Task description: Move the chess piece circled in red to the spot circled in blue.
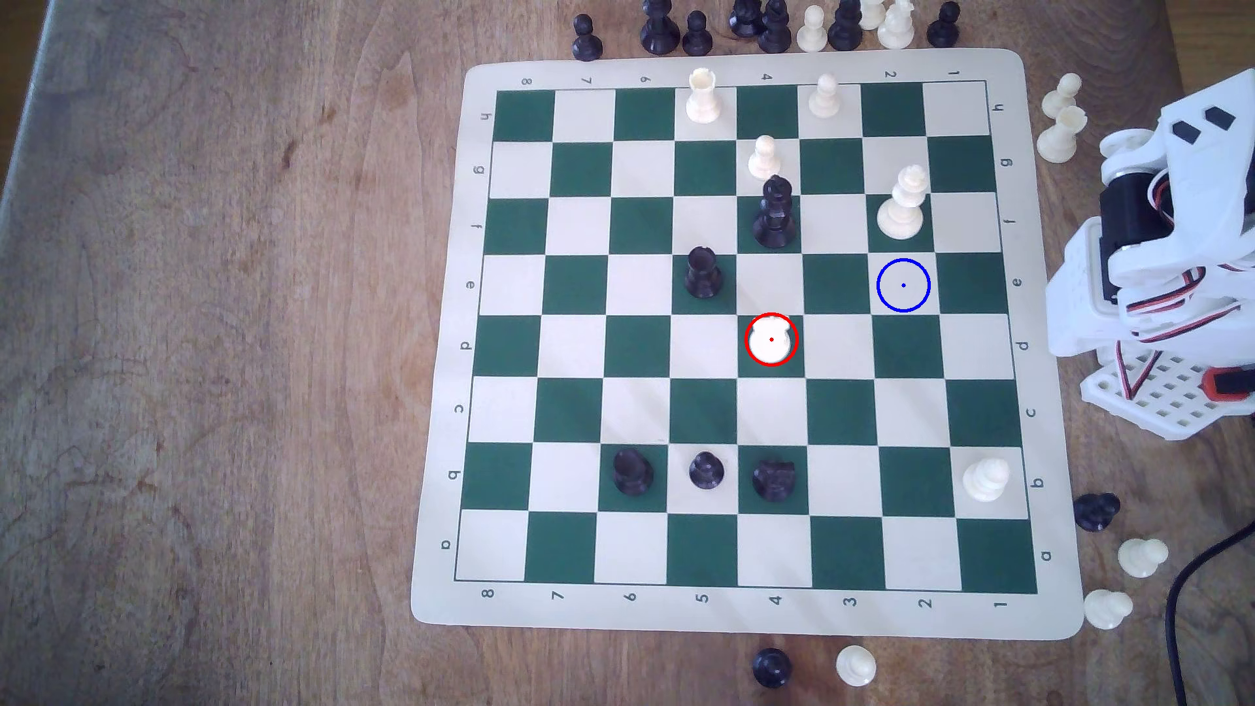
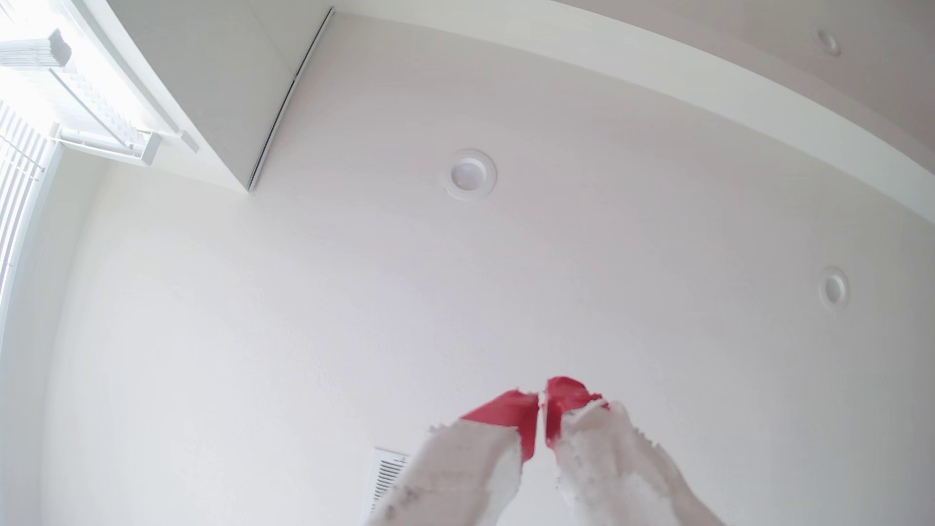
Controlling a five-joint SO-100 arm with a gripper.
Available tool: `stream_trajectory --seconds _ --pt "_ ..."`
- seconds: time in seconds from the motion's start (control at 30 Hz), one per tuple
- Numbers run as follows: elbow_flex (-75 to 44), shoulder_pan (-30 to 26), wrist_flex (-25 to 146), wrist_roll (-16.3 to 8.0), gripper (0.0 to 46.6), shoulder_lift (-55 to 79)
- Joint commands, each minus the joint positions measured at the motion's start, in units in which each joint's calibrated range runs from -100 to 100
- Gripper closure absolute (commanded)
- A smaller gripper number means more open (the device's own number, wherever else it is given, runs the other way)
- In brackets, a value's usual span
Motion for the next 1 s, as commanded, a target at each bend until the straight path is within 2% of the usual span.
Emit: stream_trajectory --seconds 0.0,0.33,0.47,0.5,0.6,0.77,0.8,0.87,0.93,0.97 --pt "1.17 -0.16 -0.69 0.10 46.4 -0.28" --pt "1.17 0.23 25.27 0.10 46.4 -0.28" --pt "-0.55 1.40 39.60 0.05 46.4 -0.28" --pt "-2.09 1.56 48.94 -0.15 46.4 -0.28" --pt "-3.72 1.56 62.37 -0.24 46.4 -0.28" --pt "-6.26 1.95 76.78 -0.29 46.4 -0.28" --pt "-8.80 1.95 86.20 -0.93 46.4 -0.28" --pt "-11.79 2.03 93.66 -8.35 46.4 -0.28" --pt "-17.86 2.26 104.06 -10.79 45.3 1.25" --pt "-19.04 2.73 105.86 -10.79 43.2 1.76"
